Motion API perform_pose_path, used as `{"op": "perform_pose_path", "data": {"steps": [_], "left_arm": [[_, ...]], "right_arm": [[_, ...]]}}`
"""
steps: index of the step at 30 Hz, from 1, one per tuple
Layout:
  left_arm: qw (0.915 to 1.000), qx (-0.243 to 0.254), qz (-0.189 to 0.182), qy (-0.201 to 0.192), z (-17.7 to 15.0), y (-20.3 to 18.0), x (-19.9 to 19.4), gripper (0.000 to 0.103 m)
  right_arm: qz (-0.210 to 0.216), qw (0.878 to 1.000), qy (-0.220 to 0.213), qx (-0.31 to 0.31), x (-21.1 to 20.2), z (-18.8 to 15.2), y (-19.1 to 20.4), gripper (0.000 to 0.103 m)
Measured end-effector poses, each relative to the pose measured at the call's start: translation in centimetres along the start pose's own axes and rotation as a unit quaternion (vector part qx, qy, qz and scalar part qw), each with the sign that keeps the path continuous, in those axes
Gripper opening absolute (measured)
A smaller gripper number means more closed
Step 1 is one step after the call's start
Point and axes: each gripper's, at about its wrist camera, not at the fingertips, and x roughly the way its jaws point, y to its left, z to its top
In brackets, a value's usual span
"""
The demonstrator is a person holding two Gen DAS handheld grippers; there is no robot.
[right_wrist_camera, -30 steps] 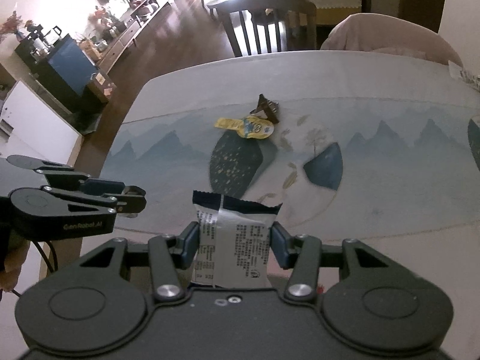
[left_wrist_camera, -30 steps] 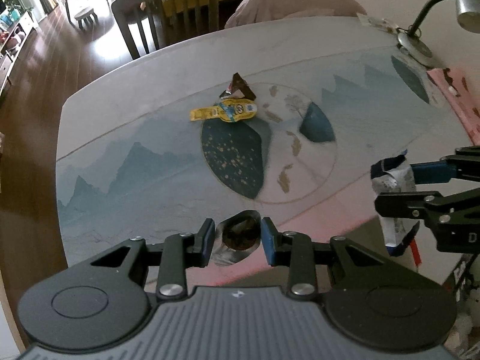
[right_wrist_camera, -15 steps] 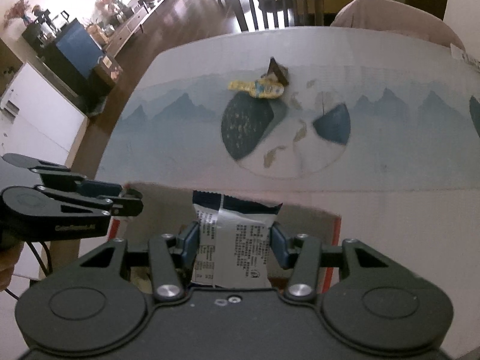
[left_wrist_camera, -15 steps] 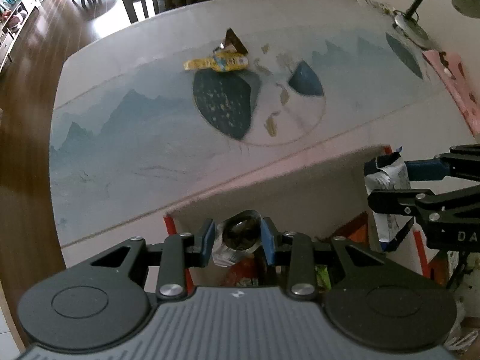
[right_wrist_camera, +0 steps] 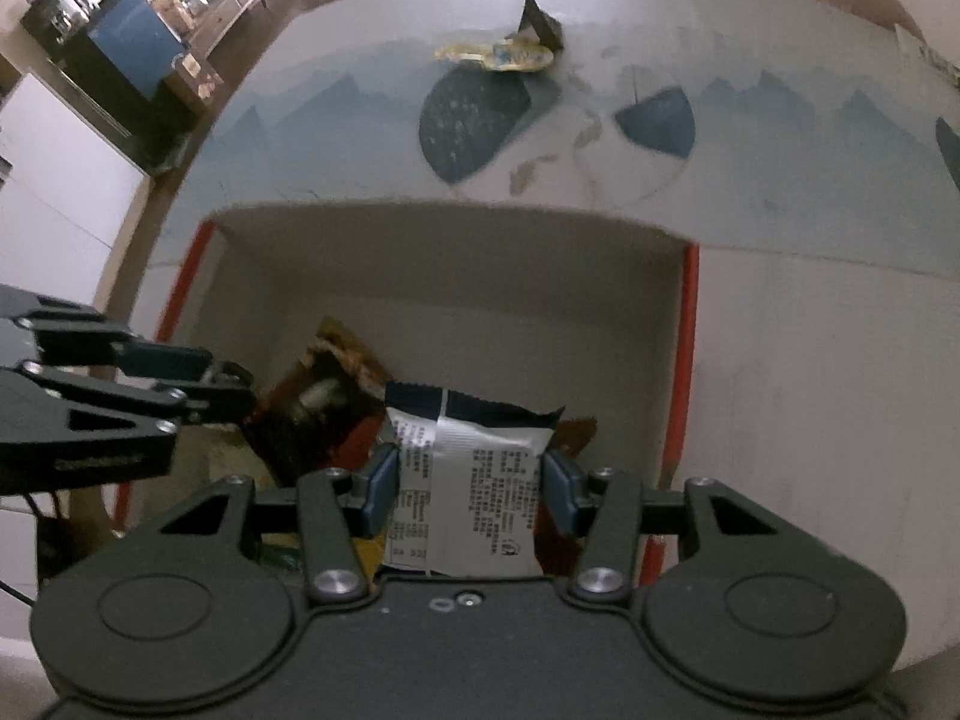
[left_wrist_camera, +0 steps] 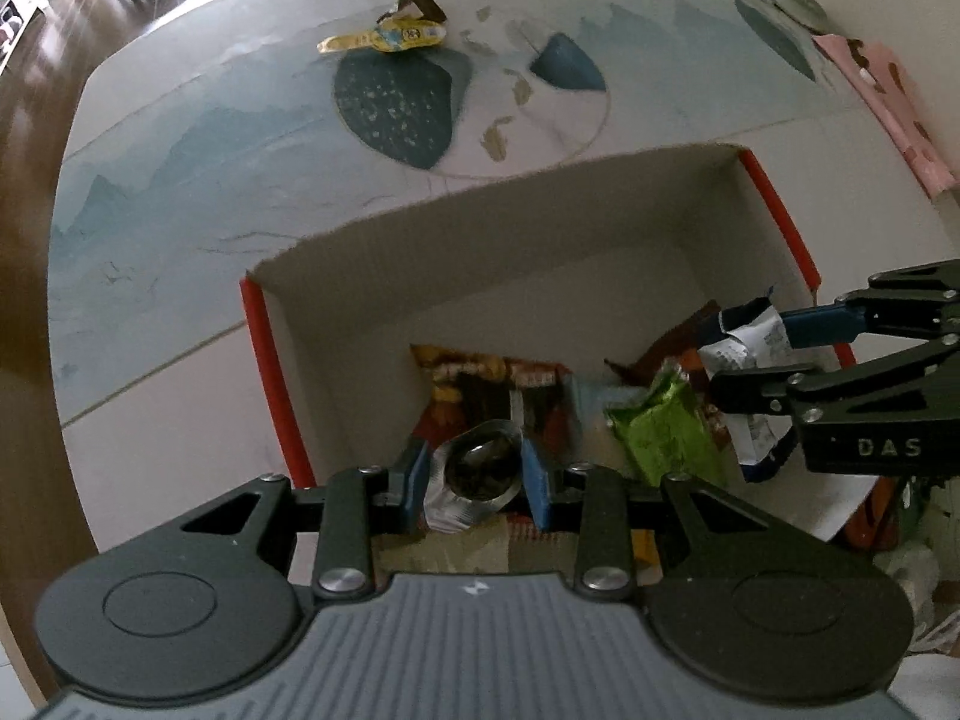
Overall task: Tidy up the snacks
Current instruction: 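Carry both held candies over the box, then lower both candies into the box and open both tools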
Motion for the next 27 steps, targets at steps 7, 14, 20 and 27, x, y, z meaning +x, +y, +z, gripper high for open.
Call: {"op": "perform_pose_path", "data": {"steps": [7,14,20,27], "left_arm": [[0.9999,0.009,0.013,-0.001,-1.5,-0.5,1.0,0.033],[0.9997,0.012,0.019,0.004,-2.4,-0.9,2.0,0.033],[0.9997,0.006,0.024,0.007,-2.7,-0.6,2.7,0.034],[0.9997,-0.005,0.024,0.002,-2.7,0.0,2.6,0.035]], "right_arm": [[-0.01,1.0,0.007,0.015,1.2,-1.8,-0.3,0.049],[-0.018,1.0,0.001,0.008,1.4,-2.4,0.0,0.049],[-0.023,1.0,0.001,0.0,1.6,-2.4,0.2,0.05],[-0.02,1.0,0.006,-0.002,1.5,-2.3,0.2,0.051]]}}
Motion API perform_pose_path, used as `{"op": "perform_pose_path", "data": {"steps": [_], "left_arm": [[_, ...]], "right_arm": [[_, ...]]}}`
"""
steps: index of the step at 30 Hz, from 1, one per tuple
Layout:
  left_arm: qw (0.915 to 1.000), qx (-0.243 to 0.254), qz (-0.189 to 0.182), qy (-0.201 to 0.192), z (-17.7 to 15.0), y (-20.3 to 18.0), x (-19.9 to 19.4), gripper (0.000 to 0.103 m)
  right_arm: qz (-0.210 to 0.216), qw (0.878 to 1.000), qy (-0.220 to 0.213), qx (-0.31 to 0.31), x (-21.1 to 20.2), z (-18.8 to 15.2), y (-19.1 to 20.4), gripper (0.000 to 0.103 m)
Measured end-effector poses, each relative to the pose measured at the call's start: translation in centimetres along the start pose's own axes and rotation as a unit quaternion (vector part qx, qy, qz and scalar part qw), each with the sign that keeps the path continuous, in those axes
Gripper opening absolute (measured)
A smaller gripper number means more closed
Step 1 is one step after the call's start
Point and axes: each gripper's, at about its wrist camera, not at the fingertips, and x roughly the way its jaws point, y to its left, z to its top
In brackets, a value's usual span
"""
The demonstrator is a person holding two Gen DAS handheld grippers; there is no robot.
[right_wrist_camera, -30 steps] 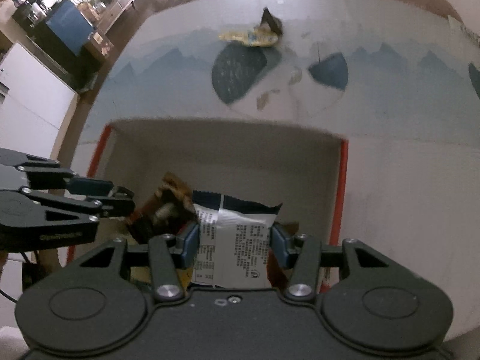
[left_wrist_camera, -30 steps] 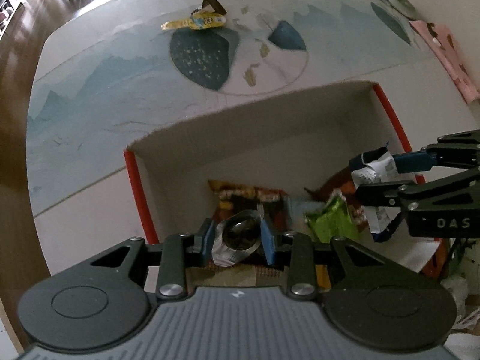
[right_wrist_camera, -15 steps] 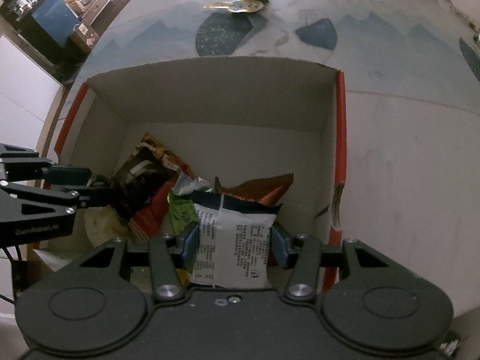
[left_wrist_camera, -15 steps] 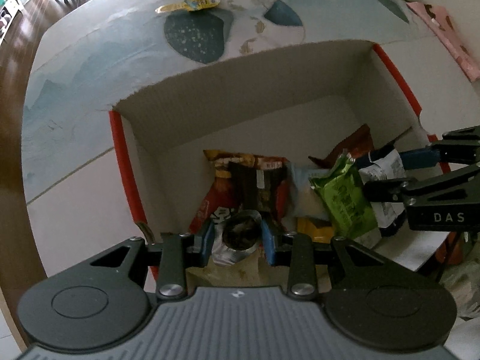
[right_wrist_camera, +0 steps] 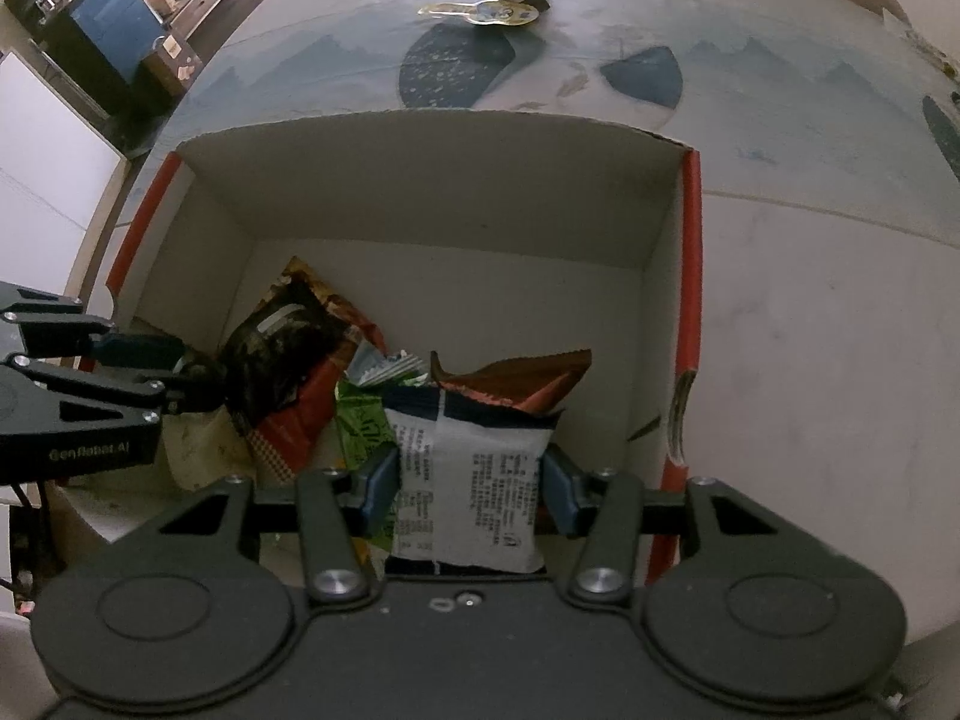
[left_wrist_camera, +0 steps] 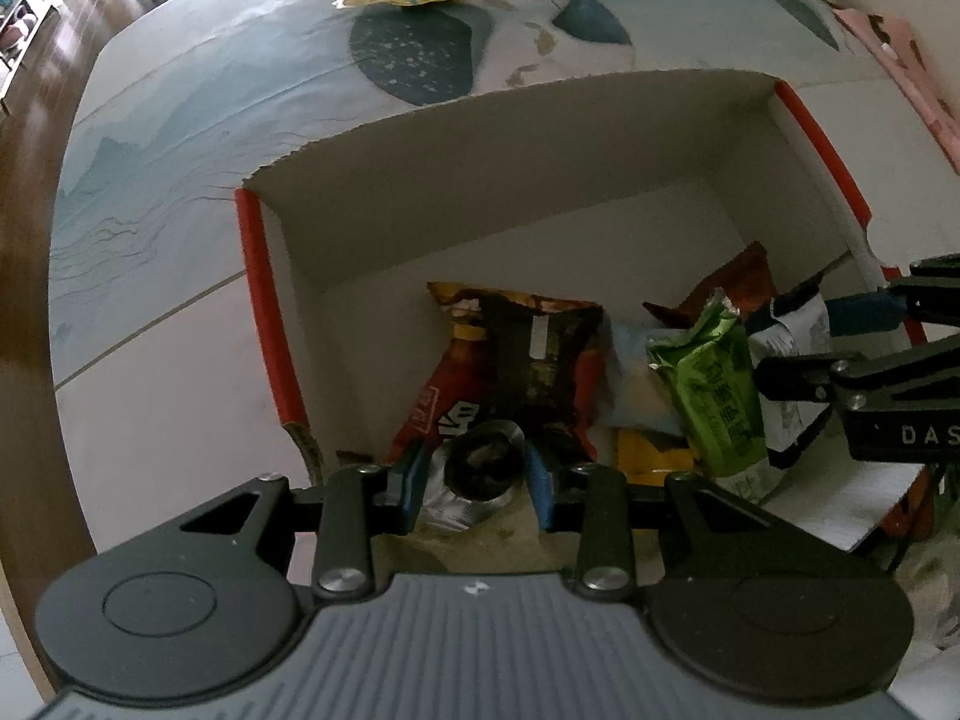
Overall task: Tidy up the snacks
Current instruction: 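Lower both candies into the box and open both tools, then move both tools back to the yellow Minion packet and dark M&M's packet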
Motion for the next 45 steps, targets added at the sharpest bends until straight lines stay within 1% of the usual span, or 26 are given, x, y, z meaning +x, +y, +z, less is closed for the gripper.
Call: {"op": "perform_pose_path", "data": {"steps": [2,5,7,11,15,18,23,24,27,33,35,36,37,40,45], "left_arm": [[1.0,-0.004,-0.004,-0.003,0.0,0.1,-0.2,0.036],[0.9999,-0.006,-0.004,-0.007,-0.1,0.2,-0.5,0.036],[0.9999,-0.007,-0.004,-0.01,-0.3,0.3,-0.7,0.041],[0.9997,-0.007,-0.001,-0.022,-0.4,0.3,-1.6,0.041],[0.9991,-0.007,0.001,-0.042,-0.3,0.1,-2.9,0.046],[0.9982,-0.005,0.004,-0.059,0.0,0.0,-4.1,0.046],[0.9959,-0.006,0.012,-0.09,0.8,0.0,-6.2,0.046],[0.9954,-0.006,0.013,-0.095,1.0,0.0,-6.6,0.046],[0.9939,-0.002,0.017,-0.109,1.7,0.0,-7.6,0.046],[0.9908,0.004,0.026,-0.133,3.5,-0.1,-9.1,0.048],[0.9894,0.004,0.029,-0.142,4.3,-0.1,-9.6,0.055],[0.9885,0.003,0.031,-0.148,4.7,0.0,-9.8,0.063],[0.9872,0.001,0.034,-0.156,5.2,0.0,-10.1,0.067],[0.9847,-0.002,0.04,-0.17,6.6,0.1,-10.9,0.067],[0.9828,-0.013,0.043,-0.179,9.2,0.7,-11.4,0.068]], "right_arm": [[0.002,1.0,0.0,0.002,-0.1,0.1,-0.1,0.052],[0.005,1.0,-0.005,0.007,-0.3,0.1,-0.2,0.06],[0.008,1.0,-0.008,0.009,-0.6,0.2,-0.3,0.061],[0.012,1.0,-0.016,0.008,-1.4,0.3,-0.3,0.062],[0.02,0.999,-0.028,0.003,-2.6,0.7,-0.1,0.064],[0.029,0.999,-0.041,-0.003,-3.7,1.2,0.2,0.069],[0.042,0.997,-0.064,-0.011,-5.6,2.6,0.6,0.071],[0.044,0.997,-0.069,-0.013,-6.0,3.0,0.7,0.072],[0.046,0.995,-0.087,-0.02,-7.1,4.1,0.8,0.077],[0.045,0.992,-0.109,-0.035,-8.8,6.6,0.9,0.079],[0.046,0.991,-0.118,-0.041,-9.3,7.4,0.9,0.081],[0.044,0.99,-0.123,-0.044,-9.7,7.9,0.9,0.082],[0.043,0.99,-0.127,-0.045,-9.9,8.3,0.8,0.084],[0.046,0.988,-0.138,-0.044,-10.6,9.9,0.6,0.088],[0.045,0.985,-0.161,-0.05,-11.5,12.8,0.0,0.095]]}}
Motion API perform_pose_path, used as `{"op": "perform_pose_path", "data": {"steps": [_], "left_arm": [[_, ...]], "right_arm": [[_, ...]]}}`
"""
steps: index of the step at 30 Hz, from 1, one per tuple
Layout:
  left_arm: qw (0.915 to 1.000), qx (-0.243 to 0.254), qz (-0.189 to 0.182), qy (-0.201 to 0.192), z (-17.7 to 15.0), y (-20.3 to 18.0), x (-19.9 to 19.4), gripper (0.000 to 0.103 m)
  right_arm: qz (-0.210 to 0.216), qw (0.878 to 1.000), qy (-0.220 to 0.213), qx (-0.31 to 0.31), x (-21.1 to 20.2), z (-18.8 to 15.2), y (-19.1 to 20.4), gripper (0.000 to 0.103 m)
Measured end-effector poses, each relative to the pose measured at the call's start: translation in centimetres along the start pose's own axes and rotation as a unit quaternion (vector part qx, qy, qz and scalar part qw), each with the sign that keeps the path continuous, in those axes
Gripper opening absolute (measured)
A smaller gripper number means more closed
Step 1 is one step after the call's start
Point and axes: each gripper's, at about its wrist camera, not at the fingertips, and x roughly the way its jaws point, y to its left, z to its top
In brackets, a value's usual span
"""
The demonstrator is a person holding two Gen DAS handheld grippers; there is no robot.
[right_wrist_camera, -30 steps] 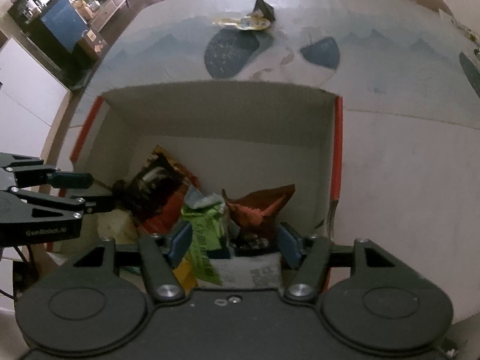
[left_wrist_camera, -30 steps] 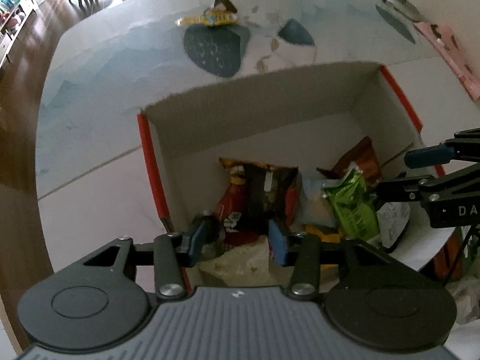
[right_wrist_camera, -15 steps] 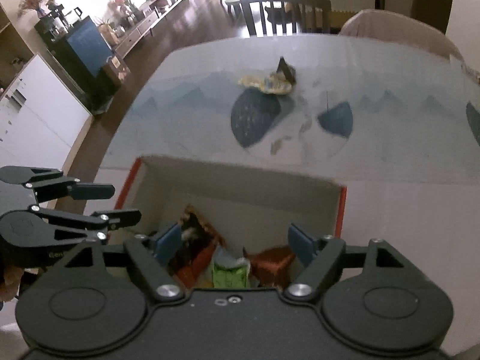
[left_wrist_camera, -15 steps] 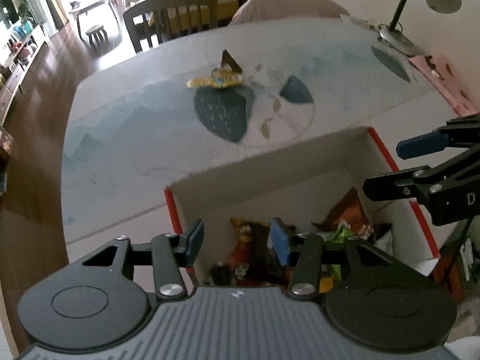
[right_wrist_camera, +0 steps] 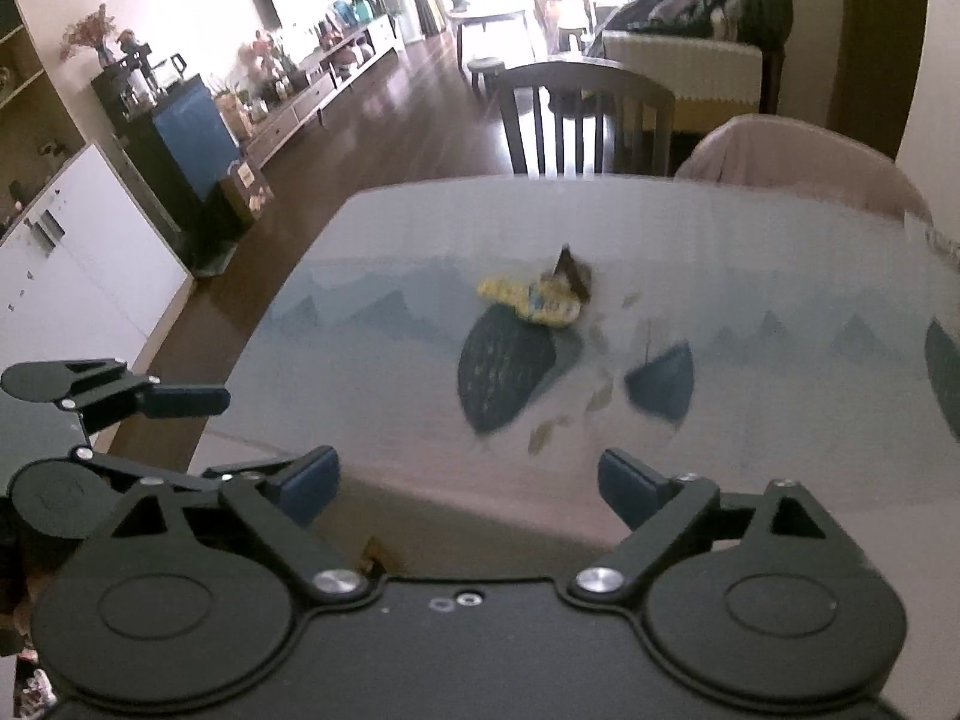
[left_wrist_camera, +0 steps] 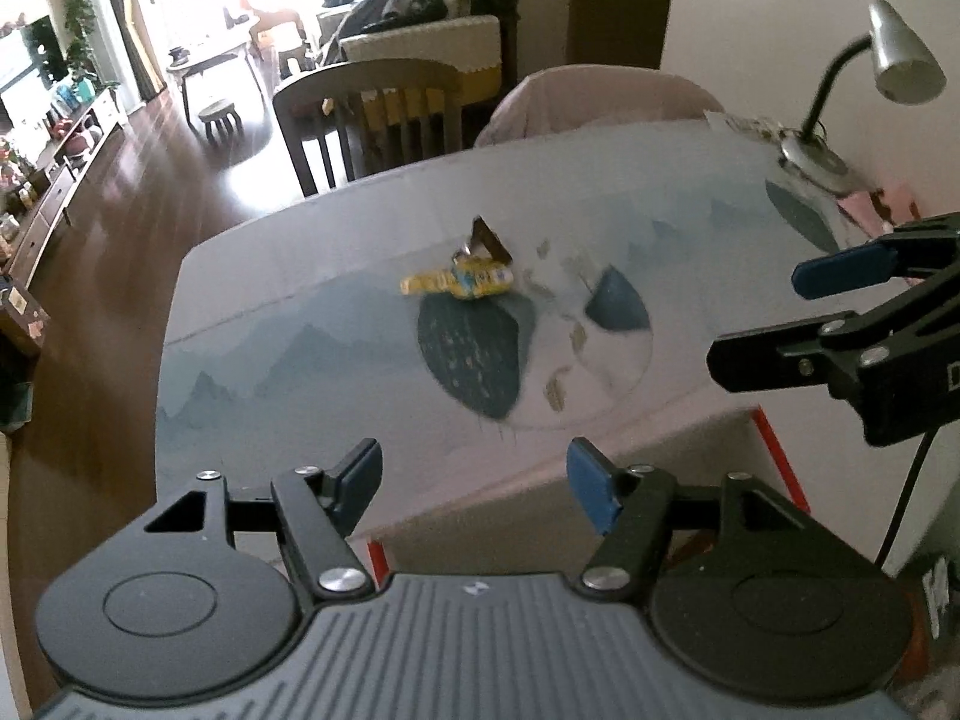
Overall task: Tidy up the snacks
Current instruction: 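Move both tools back to the yellow Minion packet and dark M&M's packet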
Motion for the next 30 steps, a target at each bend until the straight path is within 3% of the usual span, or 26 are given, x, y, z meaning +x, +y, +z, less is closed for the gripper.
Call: {"op": "perform_pose_path", "data": {"steps": [6,18,30], "left_arm": [[0.9997,-0.022,0.013,-0.001,3.4,1.0,1.7,0.072],[0.9974,-0.062,0.036,0.002,10.5,2.7,7.2,0.08],[0.9968,-0.055,0.024,0.052,13.9,3.7,16.5,0.08]], "right_arm": [[-0.001,1.0,-0.007,0.004,1.8,3.9,-1.8,0.099],[-0.004,1.0,0.02,0.023,8.9,11.4,-5.8,0.1],[-0.015,0.992,0.115,0.043,22.2,14.7,-10.0,0.098]]}}
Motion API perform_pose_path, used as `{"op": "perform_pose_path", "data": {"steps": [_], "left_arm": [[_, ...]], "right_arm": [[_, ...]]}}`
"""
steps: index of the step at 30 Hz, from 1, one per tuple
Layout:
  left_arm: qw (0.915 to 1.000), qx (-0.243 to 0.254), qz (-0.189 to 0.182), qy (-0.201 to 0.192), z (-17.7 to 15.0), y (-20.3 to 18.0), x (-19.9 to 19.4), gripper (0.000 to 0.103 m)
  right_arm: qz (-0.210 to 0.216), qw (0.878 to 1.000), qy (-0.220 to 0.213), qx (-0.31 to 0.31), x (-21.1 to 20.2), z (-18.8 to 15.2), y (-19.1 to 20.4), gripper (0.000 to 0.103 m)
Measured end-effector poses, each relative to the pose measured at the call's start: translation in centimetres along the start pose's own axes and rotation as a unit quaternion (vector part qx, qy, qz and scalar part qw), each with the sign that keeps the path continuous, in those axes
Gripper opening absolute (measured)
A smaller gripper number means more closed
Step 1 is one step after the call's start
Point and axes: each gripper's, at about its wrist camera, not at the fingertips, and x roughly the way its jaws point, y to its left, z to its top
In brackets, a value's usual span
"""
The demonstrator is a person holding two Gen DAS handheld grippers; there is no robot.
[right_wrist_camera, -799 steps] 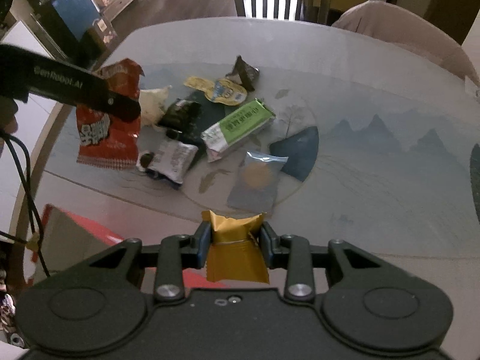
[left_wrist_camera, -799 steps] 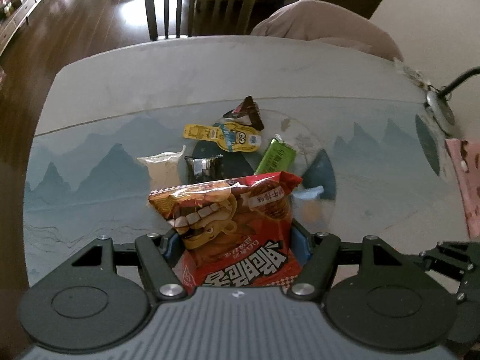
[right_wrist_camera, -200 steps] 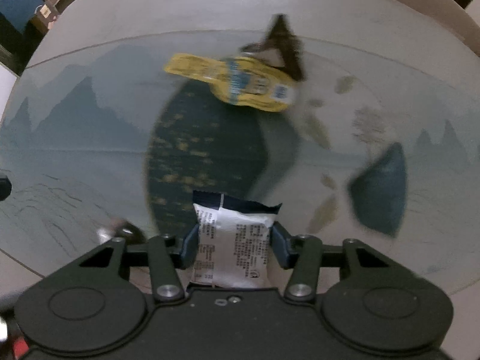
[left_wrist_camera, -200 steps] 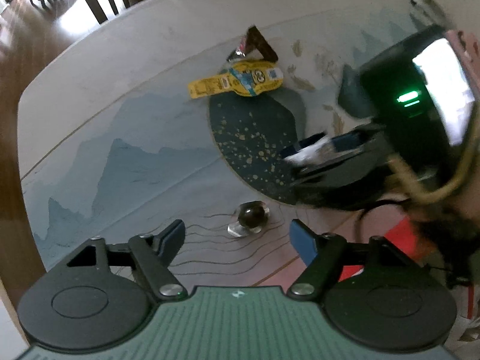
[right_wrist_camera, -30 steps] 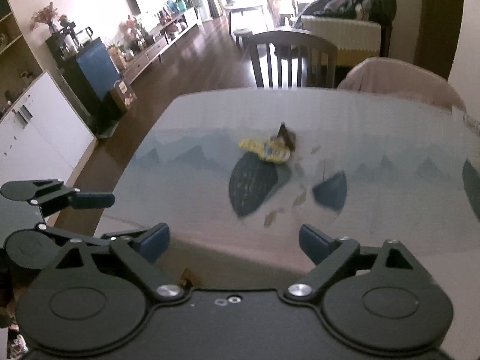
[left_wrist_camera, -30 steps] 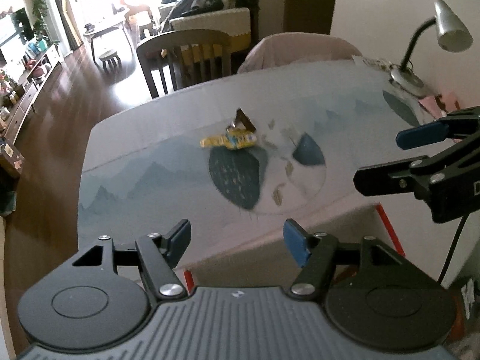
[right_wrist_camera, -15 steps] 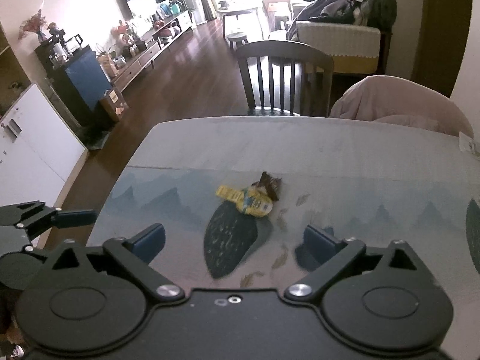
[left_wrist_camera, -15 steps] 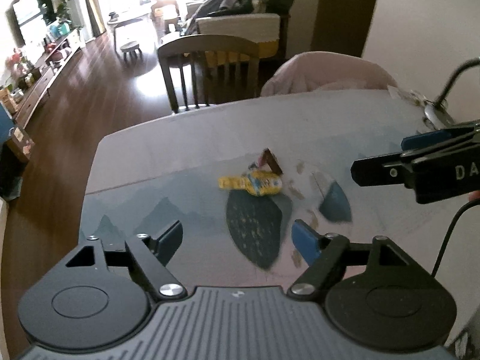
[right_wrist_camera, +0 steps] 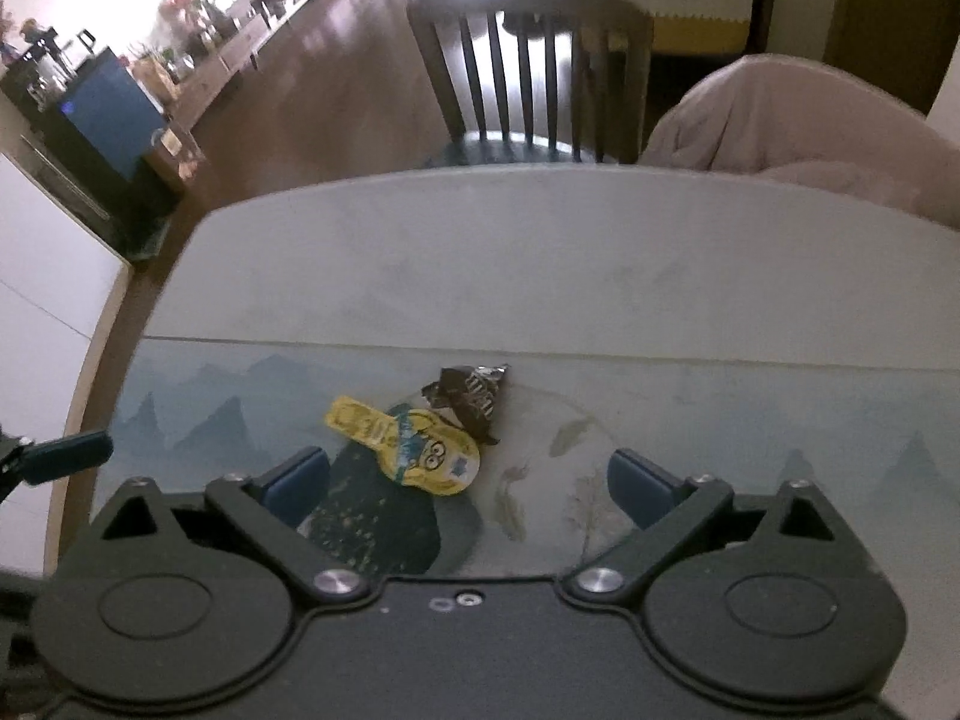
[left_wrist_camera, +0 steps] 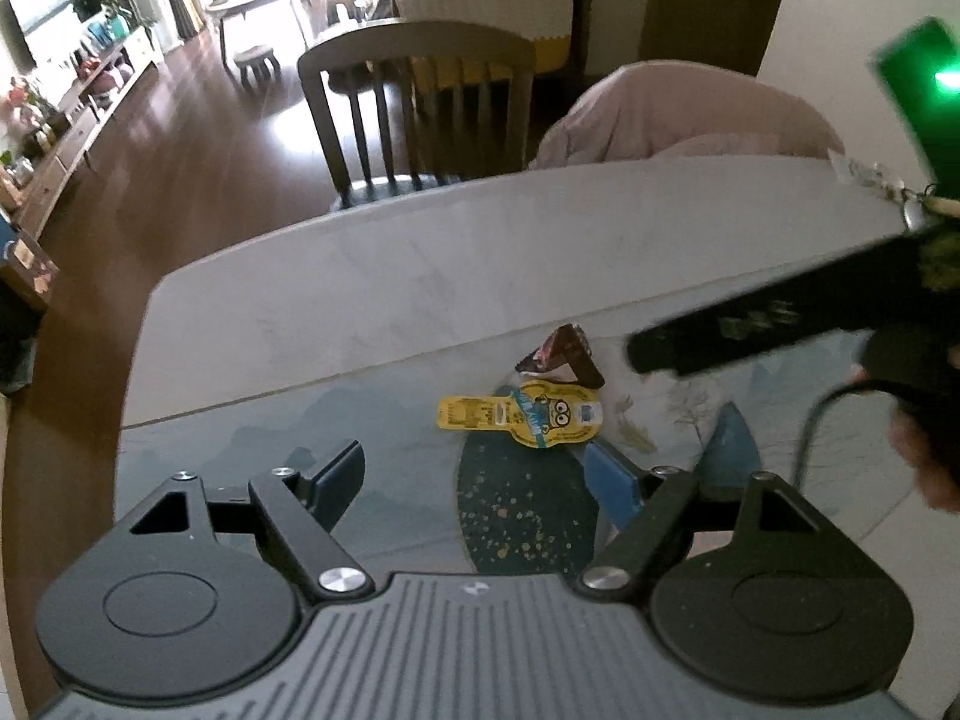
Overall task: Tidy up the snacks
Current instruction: 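Move both tools back to the yellow Minion packet and dark M&M's packet, then grasp the dark M&M's packet with the right tool while the left tool grasps the yellow Minion packet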
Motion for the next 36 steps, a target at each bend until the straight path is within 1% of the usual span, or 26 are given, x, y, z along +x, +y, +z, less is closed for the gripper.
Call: {"op": "perform_pose_path", "data": {"steps": [2,5,7,11,12,14,15,18,23,25,31,33,36], "left_arm": [[0.9999,0.0,-0.004,0.012,0.2,-0.1,1.4,0.08],[0.9997,0.0,-0.005,0.023,0.3,-0.2,3.0,0.08],[0.9996,0.001,-0.002,0.028,0.4,-0.3,3.9,0.08],[0.999,-0.012,-0.001,0.043,0.6,-0.2,5.6,0.08],[0.9988,-0.016,-0.002,0.046,0.8,-0.2,5.8,0.08],[0.9981,-0.027,-0.002,0.055,1.0,-0.1,6.7,0.08],[0.9977,-0.033,-0.002,0.059,1.1,0.0,7.1,0.08],[0.9967,-0.044,-0.004,0.069,1.4,0.0,8.0,0.08],[0.9953,-0.055,-0.009,0.08,1.7,-0.3,9.0,0.08],[0.9948,-0.057,-0.008,0.084,1.8,-0.6,9.4,0.08],[0.9921,-0.071,-0.008,0.103,2.6,-1.2,11.2,0.08],[0.989,-0.095,0.001,0.114,2.9,-0.9,12.0,0.08],[0.9786,-0.159,0.001,0.13,3.3,0.3,13.4,0.08]], "right_arm": [[0.003,1.0,0.013,0.004,2.4,0.6,-0.2,0.097],[0.001,1.0,0.027,0.004,5.6,1.3,-0.2,0.092],[-0.001,0.999,0.035,0.008,7.6,1.7,-0.3,0.086],[0.007,0.998,0.05,0.03,10.2,2.2,-1.0,0.08],[0.007,0.998,0.05,0.031,10.5,2.3,-1.0,0.074],[0.011,0.998,0.053,0.03,11.0,2.3,-1.0,0.07],[0.011,0.999,0.045,0.023,10.9,2.3,-0.9,0.068],[0.012,0.999,0.046,0.007,10.7,2.1,-0.5,0.058],[0.005,0.999,0.044,-0.018,10.1,1.6,-0.4,0.048],[0.004,0.999,0.041,-0.014,9.9,1.7,-0.7,0.038],[-0.005,1.0,0.014,0.011,8.9,1.3,-2.8,0.032],[-0.013,0.999,0.004,0.029,8.3,1.1,-4.1,0.031],[-0.014,0.998,-0.005,0.053,7.4,0.5,-6.1,0.031]]}}
